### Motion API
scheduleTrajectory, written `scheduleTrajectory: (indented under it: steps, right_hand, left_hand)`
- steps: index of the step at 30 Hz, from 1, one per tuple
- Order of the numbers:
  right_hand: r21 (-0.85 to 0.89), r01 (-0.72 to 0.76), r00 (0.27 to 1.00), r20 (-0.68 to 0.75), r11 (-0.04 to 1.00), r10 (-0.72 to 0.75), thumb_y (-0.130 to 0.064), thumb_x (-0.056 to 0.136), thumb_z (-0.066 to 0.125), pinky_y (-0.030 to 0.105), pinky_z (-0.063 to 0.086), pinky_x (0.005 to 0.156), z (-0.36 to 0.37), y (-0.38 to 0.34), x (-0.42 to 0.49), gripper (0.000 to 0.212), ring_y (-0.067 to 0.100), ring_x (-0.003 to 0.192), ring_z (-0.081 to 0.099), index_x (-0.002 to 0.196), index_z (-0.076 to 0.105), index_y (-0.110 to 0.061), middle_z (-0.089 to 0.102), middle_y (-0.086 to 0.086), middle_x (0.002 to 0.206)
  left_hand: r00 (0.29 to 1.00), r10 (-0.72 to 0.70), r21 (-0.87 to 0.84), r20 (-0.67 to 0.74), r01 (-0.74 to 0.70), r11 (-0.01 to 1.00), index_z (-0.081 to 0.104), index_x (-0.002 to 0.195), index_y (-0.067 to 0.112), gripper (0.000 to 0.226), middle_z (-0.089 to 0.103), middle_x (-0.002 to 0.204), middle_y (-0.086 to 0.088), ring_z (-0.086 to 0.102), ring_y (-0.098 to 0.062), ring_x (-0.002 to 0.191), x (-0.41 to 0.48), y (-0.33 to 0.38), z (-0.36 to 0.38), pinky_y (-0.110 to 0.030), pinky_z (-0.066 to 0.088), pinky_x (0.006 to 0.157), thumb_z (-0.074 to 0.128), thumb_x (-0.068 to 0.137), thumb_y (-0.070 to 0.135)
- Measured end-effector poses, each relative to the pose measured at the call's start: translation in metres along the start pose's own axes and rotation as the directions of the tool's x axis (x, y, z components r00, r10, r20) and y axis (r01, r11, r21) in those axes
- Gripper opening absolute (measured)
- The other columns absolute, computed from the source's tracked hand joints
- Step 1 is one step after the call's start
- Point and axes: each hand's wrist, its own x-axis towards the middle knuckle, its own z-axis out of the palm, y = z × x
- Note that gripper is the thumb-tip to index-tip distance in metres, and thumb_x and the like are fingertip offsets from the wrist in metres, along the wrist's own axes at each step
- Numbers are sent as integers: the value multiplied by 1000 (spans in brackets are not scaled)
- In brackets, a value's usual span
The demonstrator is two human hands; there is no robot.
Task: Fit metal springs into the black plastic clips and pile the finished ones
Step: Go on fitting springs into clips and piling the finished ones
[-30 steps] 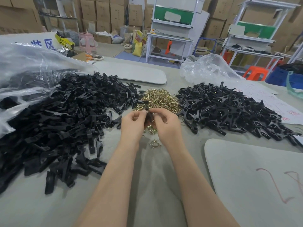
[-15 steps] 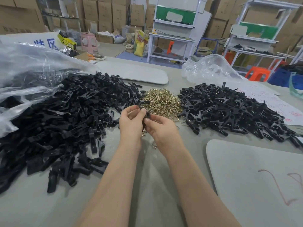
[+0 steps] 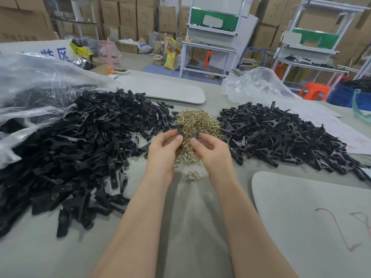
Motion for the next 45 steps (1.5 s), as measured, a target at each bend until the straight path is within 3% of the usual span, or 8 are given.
scheduleTrajectory:
  steps: [6, 10, 13, 18, 23, 34, 39, 45]
  right_hand:
    - [-123, 90, 996, 34, 988, -87, -3, 93, 53, 15, 50, 75, 1, 2, 2, 27, -12, 69, 59, 103, 69, -22, 63, -33, 67]
    - [-153, 97, 995, 9, 983, -97, -1, 93, 52, 18, 49, 83, 2, 2, 3, 28, 4, 87, 61, 114, 65, -13, 68, -9, 93]
    - [-148, 104, 994, -27, 984, -109, -1, 91, 56, 13, 47, 82, -1, 3, 5, 20, 9, 90, 60, 105, 61, -13, 63, -6, 92]
    - [-134, 93, 995, -22, 987, -97, -1, 91, 57, 21, 50, 87, -2, 2, 4, 19, 12, 92, 63, 102, 62, -15, 65, -4, 94]
    - [-128, 98, 993, -51, 987, -105, -1, 90, 58, 10, 48, 78, -4, 1, 4, 20, -2, 82, 62, 97, 65, -19, 65, -14, 86]
    - [-157, 70, 995, -60, 985, -80, -3, 90, 59, 18, 50, 84, -4, 1, 4, 20, 11, 89, 64, 108, 69, -6, 70, 4, 98]
    - [-143, 67, 995, -63, 987, -77, -2, 90, 58, 19, 50, 84, -5, 0, 4, 20, 10, 89, 65, 107, 69, -5, 71, 5, 97]
    - [-113, 54, 995, -83, 992, -63, -2, 90, 58, 12, 48, 76, -7, 1, 4, 18, 2, 80, 62, 99, 70, -13, 69, -6, 87]
  left_hand:
    - [992, 103, 206, 72, -116, 972, 63, 91, 23, 22, 67, 90, 1, 63, -10, 83, 2, -6, 1, -22, 51, 75, 62, 88, 1]
    - [989, 116, 246, 92, -136, 960, 63, 90, 24, 25, 66, 90, 3, 63, -11, 85, 2, -8, 1, -27, 50, 82, 64, 86, 0]
    - [989, 118, 247, 92, -137, 959, 63, 90, 24, 24, 66, 88, 4, 63, -10, 83, 3, -8, 0, -26, 51, 80, 64, 86, 0]
    - [991, 110, 198, 81, -125, 972, 63, 90, 21, 20, 66, 87, 5, 63, -7, 80, 2, -8, 2, -18, 50, 70, 65, 86, 2]
    - [990, 116, 184, 85, -130, 974, 63, 90, 20, 19, 67, 82, 8, 63, -2, 74, 1, -6, 3, -14, 51, 64, 65, 86, 2]
    - [989, 114, 246, 91, -133, 960, 62, 90, 21, 19, 67, 91, 0, 63, -11, 83, 4, -9, -1, -28, 51, 83, 67, 85, 4]
    - [991, 88, 202, 104, -108, 973, 62, 90, 19, 18, 67, 77, 8, 63, -5, 71, 3, -8, 0, -19, 50, 66, 67, 84, 2]
    - [991, 44, 149, 123, -62, 987, 64, 91, 20, 21, 70, 73, 11, 64, -4, 72, 2, -6, 1, -18, 51, 66, 64, 86, 0]
